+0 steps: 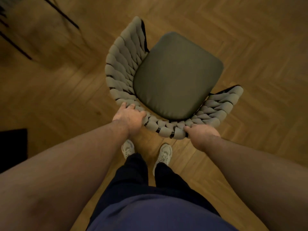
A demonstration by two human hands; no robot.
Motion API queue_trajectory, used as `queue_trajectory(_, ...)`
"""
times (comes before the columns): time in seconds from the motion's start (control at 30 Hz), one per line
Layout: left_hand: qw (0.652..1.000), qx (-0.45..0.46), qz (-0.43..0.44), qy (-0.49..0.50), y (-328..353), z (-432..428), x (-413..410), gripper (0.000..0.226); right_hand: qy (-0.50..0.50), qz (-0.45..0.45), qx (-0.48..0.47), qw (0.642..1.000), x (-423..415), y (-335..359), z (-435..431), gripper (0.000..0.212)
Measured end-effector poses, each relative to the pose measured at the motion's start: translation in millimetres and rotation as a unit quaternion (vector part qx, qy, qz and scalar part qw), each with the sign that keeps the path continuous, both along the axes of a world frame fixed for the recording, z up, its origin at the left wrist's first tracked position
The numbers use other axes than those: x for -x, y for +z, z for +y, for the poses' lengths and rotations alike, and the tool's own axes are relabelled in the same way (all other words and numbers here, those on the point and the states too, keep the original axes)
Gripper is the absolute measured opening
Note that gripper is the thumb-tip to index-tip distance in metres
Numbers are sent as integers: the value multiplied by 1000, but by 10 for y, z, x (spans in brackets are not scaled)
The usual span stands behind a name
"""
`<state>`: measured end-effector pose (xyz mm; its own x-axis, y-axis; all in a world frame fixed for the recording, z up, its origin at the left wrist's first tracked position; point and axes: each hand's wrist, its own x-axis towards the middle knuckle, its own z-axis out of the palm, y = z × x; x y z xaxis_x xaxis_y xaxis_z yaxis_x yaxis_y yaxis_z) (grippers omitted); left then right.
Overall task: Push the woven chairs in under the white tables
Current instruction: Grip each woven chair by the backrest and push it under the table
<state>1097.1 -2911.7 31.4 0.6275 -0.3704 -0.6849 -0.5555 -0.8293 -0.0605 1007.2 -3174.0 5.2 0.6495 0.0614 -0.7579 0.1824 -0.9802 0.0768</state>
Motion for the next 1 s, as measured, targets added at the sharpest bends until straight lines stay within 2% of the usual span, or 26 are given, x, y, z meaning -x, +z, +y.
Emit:
queue_trajectory(0.4, 982, 39, 25, 180, 83, 819, 573, 50, 188, -26, 51, 980, -602, 106, 698, 37)
queue_trajectory(0.6, 965, 49, 44, 253, 27, 1218, 607, 48, 231, -51, 53, 970, -859, 78, 1196, 35)
queue_trajectory(0.7, 955, 74, 65, 280, -24, 1488, 591, 54, 214, -45, 56, 974, -873, 26, 1461, 39)
queue_trajectory(0.8, 958, 73, 37, 276, -103, 1794, 615, 62, 210, -33, 20, 977, -790, -8, 1784, 50)
queue_trajectory(0.87, 967, 24, 11, 252, -165, 2031, 603, 64, 213, -18, -19, 977, -686, -55, 2000, 56)
queue_trajectory(0.93, 976, -27, -12, 216, -241, 2248, 594, 59, 181, -2, -44, 982, -576, -116, 2171, 58)
queue_trajectory(1.0, 983, -39, -37, 175, -330, 2375, 629, 52, 156, -3, -37, 987, -469, -219, 2280, 63)
